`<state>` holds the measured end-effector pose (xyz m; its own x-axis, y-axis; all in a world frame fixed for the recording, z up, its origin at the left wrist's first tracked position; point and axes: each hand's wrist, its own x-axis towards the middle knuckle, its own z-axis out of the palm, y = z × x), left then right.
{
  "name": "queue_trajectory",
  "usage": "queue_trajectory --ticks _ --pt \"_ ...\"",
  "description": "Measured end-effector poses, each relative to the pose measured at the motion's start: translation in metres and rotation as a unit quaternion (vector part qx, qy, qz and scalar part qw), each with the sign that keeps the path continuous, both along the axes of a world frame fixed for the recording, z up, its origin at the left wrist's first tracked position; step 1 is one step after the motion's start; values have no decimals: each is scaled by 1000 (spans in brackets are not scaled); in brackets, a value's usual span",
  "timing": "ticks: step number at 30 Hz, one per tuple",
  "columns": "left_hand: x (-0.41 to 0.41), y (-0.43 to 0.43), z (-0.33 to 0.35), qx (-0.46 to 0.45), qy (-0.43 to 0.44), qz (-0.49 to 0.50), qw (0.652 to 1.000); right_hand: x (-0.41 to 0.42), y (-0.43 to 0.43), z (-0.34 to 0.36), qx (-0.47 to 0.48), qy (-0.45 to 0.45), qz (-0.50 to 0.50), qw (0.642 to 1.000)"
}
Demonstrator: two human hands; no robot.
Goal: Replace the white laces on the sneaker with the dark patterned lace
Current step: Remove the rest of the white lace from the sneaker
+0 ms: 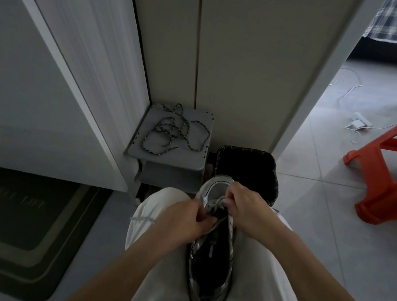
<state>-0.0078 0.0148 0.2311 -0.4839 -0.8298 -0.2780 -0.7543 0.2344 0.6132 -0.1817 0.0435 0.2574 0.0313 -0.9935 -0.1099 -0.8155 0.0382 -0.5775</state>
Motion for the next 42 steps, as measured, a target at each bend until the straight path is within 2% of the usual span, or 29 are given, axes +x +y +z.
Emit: queue_trajectory --ticks 3,6,9,13,18,21,23,26,28,30,34,39,42 --pt "-1 -1 5 18 -6 4 1000 -4 4 -3 1 -4 -25 1000" --pt "1 2 12 44 -16 10 999 -6 18 -11 9 35 -65 997" --pt "2 11 18 74 -36 -13 997 1 30 -19 -34 19 -93 995" --pt "-3 22 18 35 -69 -46 996 0 27 -16 -41 33 -74 996" --pt "-1 25 12 62 -51 -13 997 -11 6 5 -83 84 -85 989" --pt "0 23 14 16 -34 17 999 -5 15 2 -42 25 -123 991" --pt "0 21 16 -19 3 37 999 -3 28 -2 -19 24 -125 992" --pt "-6 19 14 -58 41 7 997 3 40 -10 -63 -2 -115 991" --pt "-11 19 11 -74 37 -20 996 6 38 -11 -60 10 -100 993" --pt "-12 19 6 -82 28 -25 996 -2 29 -8 -56 36 -106 992" --pt "-10 15 0 -66 51 -11 996 -32 7 5 -85 -57 -202 974" --pt "-11 13 -1 -75 78 11 994 -9 29 -15 -10 9 -164 986" --pt "-16 14 -1 -76 69 15 995 0 36 -28 -34 -59 -167 984"
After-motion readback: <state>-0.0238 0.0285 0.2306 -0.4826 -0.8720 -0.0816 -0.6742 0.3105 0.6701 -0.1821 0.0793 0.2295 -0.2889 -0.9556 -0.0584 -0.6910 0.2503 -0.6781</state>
